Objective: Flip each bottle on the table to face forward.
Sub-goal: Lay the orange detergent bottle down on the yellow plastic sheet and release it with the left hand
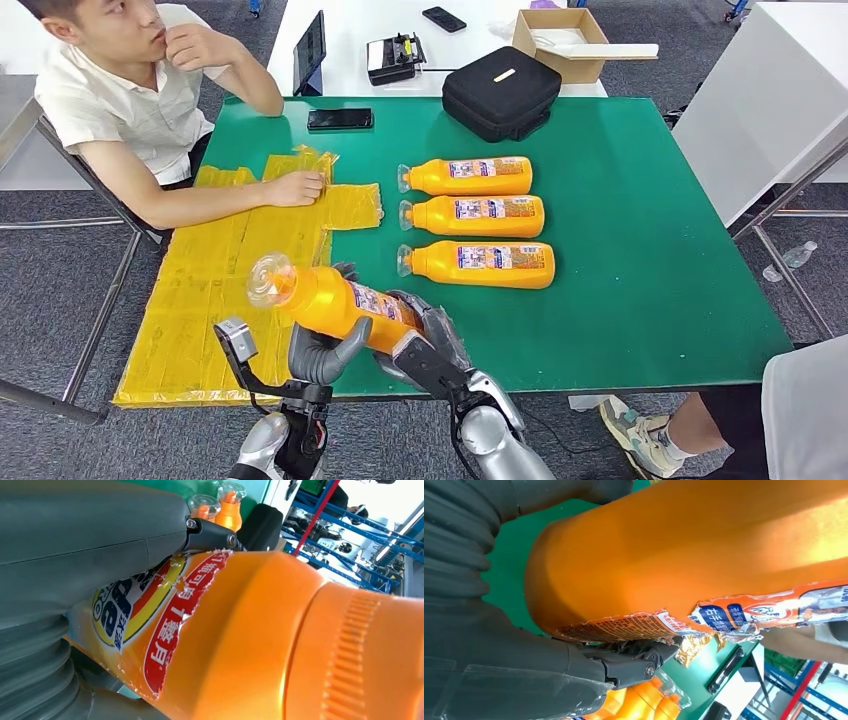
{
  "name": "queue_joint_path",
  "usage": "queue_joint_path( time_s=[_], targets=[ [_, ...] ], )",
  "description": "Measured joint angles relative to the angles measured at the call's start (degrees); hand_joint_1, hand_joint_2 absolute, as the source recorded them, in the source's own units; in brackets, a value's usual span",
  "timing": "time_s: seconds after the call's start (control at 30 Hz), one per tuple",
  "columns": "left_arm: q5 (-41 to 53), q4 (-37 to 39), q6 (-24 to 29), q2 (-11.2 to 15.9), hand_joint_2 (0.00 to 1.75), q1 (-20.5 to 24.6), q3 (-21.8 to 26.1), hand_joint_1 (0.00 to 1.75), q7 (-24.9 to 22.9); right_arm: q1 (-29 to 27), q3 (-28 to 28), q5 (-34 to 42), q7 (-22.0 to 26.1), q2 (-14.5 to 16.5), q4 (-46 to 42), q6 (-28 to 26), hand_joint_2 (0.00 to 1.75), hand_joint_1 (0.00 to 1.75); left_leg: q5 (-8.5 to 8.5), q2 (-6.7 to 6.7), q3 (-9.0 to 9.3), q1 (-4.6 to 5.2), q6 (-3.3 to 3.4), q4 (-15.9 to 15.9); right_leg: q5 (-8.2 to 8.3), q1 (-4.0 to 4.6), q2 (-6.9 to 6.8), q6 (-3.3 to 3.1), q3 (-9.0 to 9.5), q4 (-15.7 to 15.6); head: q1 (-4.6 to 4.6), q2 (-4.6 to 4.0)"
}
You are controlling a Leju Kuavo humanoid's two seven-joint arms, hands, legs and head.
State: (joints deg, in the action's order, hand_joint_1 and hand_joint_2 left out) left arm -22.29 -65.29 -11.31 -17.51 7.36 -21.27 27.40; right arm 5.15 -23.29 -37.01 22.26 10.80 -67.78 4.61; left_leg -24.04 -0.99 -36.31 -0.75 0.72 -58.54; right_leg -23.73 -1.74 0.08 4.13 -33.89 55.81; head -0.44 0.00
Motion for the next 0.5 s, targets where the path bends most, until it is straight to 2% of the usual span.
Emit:
queue_joint_path(
  time_s=[0.1, 0.17, 0.23, 0.5],
  targets=[
    [0.57, 0.07, -0.79, 0.0, 1.75, 0.0, 0.2, 1.75, 0.15, 0.03, -0.32, 0.22, 0.07, -0.35, 0.44, -0.32, 1.75, 1.67, 0.0, 0.0, 0.0, 0.0, 0.0, 0.0, 0.0, 0.0, 0.0, 0.0, 0.0, 0.0, -0.01, 0.0],
    [1.44, -0.03, -1.43, 0.0, 1.75, -0.08, 0.48, 1.75, 0.23, -0.05, -0.42, 0.32, 0.14, -0.77, 0.57, -0.62, 1.75, 0.79, 0.0, 0.0, 0.0, 0.0, 0.0, 0.0, 0.0, 0.0, 0.0, 0.0, -0.01, 0.0, 0.0, 0.0],
    [2.44, -0.24, -1.82, 0.0, 1.75, -0.17, 0.7, 1.75, 0.29, -0.18, -0.41, 0.34, 0.22, -1.19, 0.59, -0.84, 1.75, 0.0, 0.0, 0.0, -0.01, 0.0, 0.0, 0.0, 0.0, 0.0, 0.0, 0.0, 0.0, 0.0, -0.01, 0.0],
    [7.39, -1.97, -1.04, 0.0, 1.75, -0.59, 1.48, 1.75, 1.12, -1.51, 0.06, -0.07, -0.26, -2.51, 0.02, -1.77, 1.75, 0.0, 0.0, -0.01, -0.01, 0.0, 0.0, 0.0, 0.0, 0.0, 0.0, 0.0, 0.0, 0.0, 0.0, 0.0]
  ],
)
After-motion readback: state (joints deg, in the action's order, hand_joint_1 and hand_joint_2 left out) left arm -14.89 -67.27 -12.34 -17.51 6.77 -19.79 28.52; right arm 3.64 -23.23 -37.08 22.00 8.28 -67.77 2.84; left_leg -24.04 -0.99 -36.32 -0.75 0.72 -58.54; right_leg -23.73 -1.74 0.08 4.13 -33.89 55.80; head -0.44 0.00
